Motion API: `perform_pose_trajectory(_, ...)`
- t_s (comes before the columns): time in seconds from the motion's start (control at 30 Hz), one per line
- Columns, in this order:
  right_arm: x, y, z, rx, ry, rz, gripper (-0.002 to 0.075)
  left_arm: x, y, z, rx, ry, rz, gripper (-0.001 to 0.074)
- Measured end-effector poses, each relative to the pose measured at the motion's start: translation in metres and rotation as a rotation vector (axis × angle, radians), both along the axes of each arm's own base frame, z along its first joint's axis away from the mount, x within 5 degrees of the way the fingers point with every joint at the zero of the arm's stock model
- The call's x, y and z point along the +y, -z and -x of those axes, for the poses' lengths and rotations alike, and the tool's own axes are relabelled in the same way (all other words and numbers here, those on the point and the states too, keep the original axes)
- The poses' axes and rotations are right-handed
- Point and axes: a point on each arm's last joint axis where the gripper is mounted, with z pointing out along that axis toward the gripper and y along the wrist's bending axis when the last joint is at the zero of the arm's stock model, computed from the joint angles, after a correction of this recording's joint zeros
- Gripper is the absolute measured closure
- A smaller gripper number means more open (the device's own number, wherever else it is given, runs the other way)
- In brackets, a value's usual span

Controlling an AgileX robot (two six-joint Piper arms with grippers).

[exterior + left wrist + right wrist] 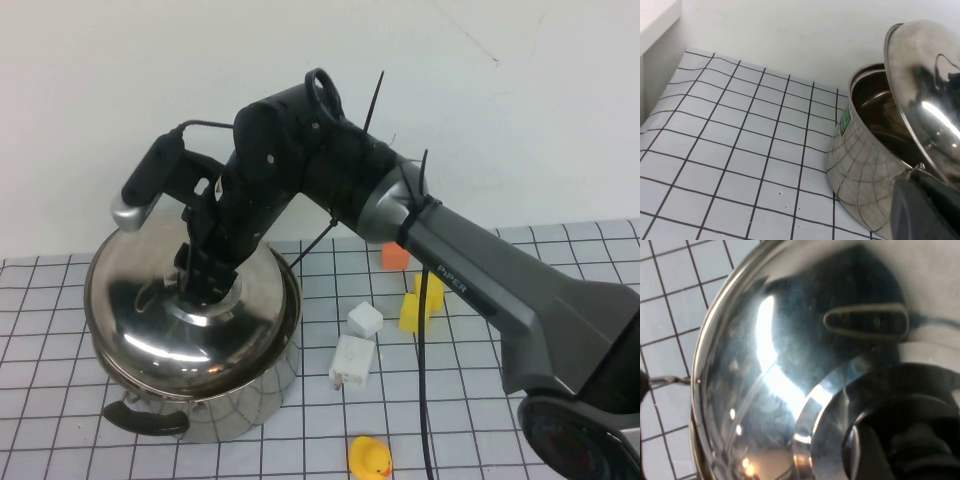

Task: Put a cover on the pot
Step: Place the pot lid on the pot

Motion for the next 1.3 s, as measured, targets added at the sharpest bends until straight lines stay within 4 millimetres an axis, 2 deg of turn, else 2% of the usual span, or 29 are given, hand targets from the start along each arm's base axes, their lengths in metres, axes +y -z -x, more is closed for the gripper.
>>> perform_pose_trajectory(0.23,-0.002,0.007,0.001,0.033,0.005,0.046,0.0379,0.000,0.000,0.000,0.000,0.001,-0.002,0.0738)
perform_pose_trajectory(0.5,-0.007,0.005,0.002,0.032,0.032,0.105,0.0379,0.000,0.000,0.000,0.000,0.001,-0.004,0.0738)
perform_pose_trajectory(0.87,-0.022,-0.028,0.002,-0.031,0.067,0.110,0.0379,0.000,0.000,0.000,0.000,0.001,-0.004,0.0738)
perform_pose_trajectory(1.17,-0.026,-0.009,0.004,0.026,0.055,0.163,0.0379,0.000,0.000,0.000,0.000,0.001,-0.004,0.0738)
perform_pose_trajectory(1.3,-0.026,-0.008,0.004,0.028,0.054,0.169,0.0379,0.000,0.000,0.000,0.000,0.001,-0.004,0.0738)
